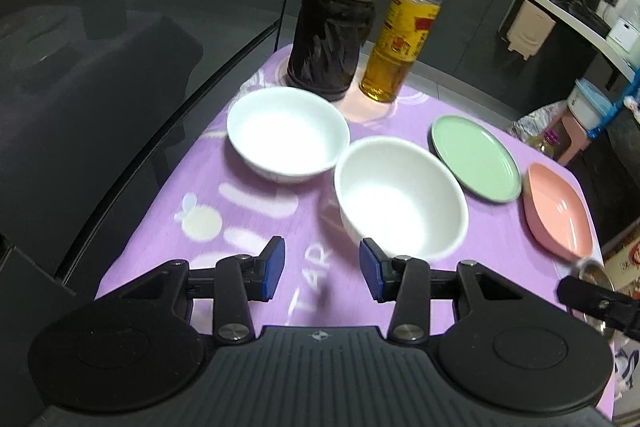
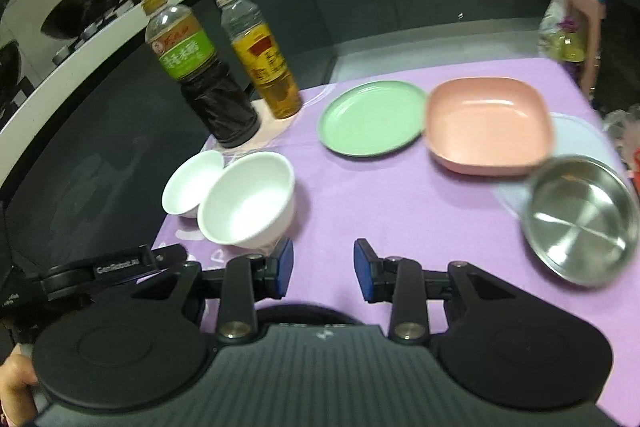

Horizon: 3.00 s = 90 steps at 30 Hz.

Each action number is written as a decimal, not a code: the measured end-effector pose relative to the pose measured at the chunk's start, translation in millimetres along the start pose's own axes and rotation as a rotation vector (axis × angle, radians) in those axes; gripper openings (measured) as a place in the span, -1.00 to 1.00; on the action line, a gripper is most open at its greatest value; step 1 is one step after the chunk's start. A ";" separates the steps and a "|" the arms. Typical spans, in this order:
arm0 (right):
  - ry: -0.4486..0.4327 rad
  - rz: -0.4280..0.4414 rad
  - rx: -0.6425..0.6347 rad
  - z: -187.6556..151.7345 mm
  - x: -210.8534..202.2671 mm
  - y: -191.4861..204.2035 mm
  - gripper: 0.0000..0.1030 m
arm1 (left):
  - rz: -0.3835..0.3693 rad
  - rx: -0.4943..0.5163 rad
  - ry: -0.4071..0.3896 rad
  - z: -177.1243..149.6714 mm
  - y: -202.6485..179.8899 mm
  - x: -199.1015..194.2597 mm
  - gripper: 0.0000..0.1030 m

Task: Organize plates and bowls
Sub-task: 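Move both grippers to the rim of the large white bowl, then close both grippers on the large white bowl rim and lift, then lower the large white bowl into the black bowl and open both grippers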

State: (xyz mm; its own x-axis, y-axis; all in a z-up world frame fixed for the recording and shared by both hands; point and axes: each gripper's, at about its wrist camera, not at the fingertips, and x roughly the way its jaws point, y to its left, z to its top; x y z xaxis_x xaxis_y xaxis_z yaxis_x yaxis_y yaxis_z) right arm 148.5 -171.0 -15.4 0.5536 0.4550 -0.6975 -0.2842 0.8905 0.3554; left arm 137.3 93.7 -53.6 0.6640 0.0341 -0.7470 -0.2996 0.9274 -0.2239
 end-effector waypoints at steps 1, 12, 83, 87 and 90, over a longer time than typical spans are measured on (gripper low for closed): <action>0.010 0.004 -0.011 5.5 5.8 3.8 -0.32 | 0.003 -0.002 -0.001 3.1 -0.5 3.5 -0.25; 0.133 -0.004 -0.054 45.6 76.7 24.9 -0.32 | 0.007 0.007 0.060 22.7 -10.0 47.8 -0.26; 0.037 -0.041 0.026 -112.1 -57.6 4.5 -0.74 | -0.155 0.362 0.132 -111.2 -56.6 -64.5 -0.73; 0.038 -0.041 0.025 -112.5 -57.4 3.7 -0.74 | -0.157 0.361 0.135 -110.1 -55.9 -64.5 -0.71; 0.039 -0.045 0.023 -111.9 -57.1 2.9 -0.73 | -0.154 0.355 0.130 -108.5 -54.8 -65.0 -0.67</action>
State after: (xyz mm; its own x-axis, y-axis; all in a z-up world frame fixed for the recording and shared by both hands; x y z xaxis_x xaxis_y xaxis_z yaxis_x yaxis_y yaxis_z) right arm 28.6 -194.5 -44.2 0.5342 0.4149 -0.7365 -0.2413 0.9098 0.3376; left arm 36.2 0.2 -60.7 0.5834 -0.1416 -0.7998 0.0671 0.9897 -0.1262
